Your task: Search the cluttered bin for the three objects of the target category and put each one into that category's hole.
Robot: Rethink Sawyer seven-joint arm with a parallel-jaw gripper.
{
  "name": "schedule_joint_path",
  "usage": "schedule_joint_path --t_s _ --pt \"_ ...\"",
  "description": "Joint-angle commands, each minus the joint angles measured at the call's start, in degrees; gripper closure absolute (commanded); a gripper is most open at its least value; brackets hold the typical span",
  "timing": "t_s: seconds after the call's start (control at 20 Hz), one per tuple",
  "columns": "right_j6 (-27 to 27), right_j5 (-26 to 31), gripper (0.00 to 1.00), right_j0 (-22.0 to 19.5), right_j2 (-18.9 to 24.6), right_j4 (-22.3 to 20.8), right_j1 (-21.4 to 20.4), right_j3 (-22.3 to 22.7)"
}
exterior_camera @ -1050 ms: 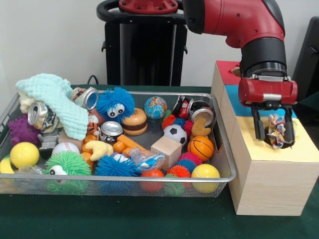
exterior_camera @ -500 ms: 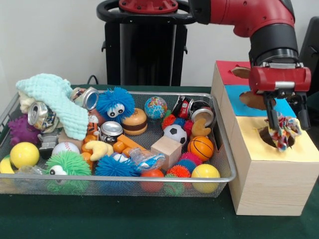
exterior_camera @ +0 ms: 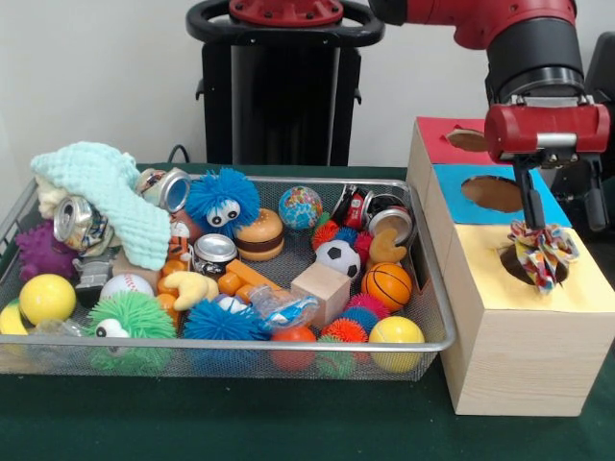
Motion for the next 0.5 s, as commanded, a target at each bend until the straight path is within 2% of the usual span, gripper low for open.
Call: schedule_joint_path --t_s 0.05,0.15,0.3,0.5 --pt "13.70 6.13 0.00 -2.30 5.76 -3.19 -0.69 3.59" --pt "13.01 7.68 0.00 -2.45 6.10 -3.15 -0.14 3.55" --pt "11.23 11.04 0.00 -1.42 4.88 -0.47 1.76 3.82" --pt "9.65 14.03 0.00 -1.55 5.24 -1.62 2.41 3.11"
